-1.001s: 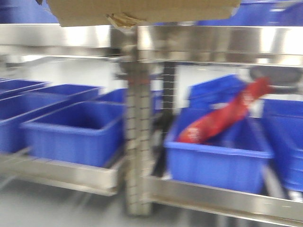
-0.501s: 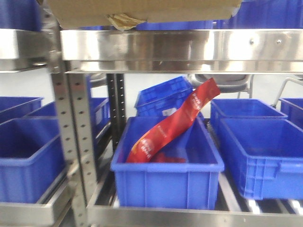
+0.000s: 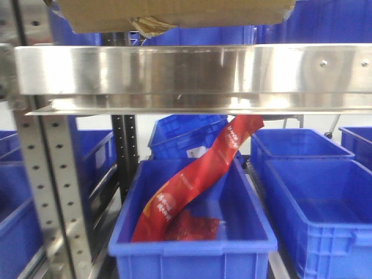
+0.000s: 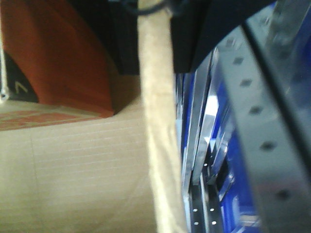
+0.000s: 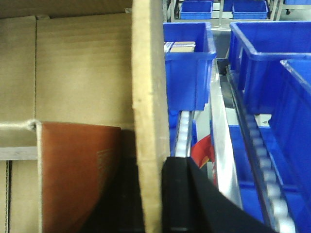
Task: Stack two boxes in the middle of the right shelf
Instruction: 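Lower the held box onto the middle shelf with both grippers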
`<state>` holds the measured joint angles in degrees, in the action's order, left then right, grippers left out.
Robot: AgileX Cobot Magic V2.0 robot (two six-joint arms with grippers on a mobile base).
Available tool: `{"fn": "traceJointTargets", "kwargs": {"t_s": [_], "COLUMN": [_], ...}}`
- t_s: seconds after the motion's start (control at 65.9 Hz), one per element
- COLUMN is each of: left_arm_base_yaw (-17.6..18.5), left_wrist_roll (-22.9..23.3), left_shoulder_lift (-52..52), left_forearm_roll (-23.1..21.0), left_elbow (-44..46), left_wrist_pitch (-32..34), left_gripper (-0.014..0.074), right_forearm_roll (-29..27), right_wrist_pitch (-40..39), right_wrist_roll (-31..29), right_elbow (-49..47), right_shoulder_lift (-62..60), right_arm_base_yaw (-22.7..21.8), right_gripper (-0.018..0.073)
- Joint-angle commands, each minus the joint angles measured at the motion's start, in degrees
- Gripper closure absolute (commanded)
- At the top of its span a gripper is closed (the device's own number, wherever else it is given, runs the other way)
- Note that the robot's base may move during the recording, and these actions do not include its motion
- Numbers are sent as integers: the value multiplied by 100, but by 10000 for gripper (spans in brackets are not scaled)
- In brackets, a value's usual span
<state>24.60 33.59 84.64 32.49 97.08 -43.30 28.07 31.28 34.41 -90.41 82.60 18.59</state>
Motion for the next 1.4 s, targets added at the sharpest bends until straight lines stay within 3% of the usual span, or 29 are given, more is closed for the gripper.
{"fn": "traceJointTargets", "kwargs": {"t_s": [0.0,1.016,1.213,1.38], "left_arm_base_yaw": [35,35,35,35], "left_wrist_roll": [-58,-58,-58,-58], "left_shoulder_lift": [-74,-74,-74,-74], "left_forearm_roll": [25,23,23,-199], "left_elbow": [78,78,78,78], "left_wrist_pitch": [274,313,618,537], "left_gripper": [708,708,708,708], "right_forearm_roll": [122,122,-80,-105], "right_wrist_pitch": [-345,-345,820,1249], "right_wrist_roll": [20,20,20,20], "right_elbow": [-86,-86,-86,-86], "right_shoulder_lift": [-89,-89,-89,-89], "right_arm_base_yaw": [-23,-23,-3,-3], "right_gripper": [721,721,721,721]}}
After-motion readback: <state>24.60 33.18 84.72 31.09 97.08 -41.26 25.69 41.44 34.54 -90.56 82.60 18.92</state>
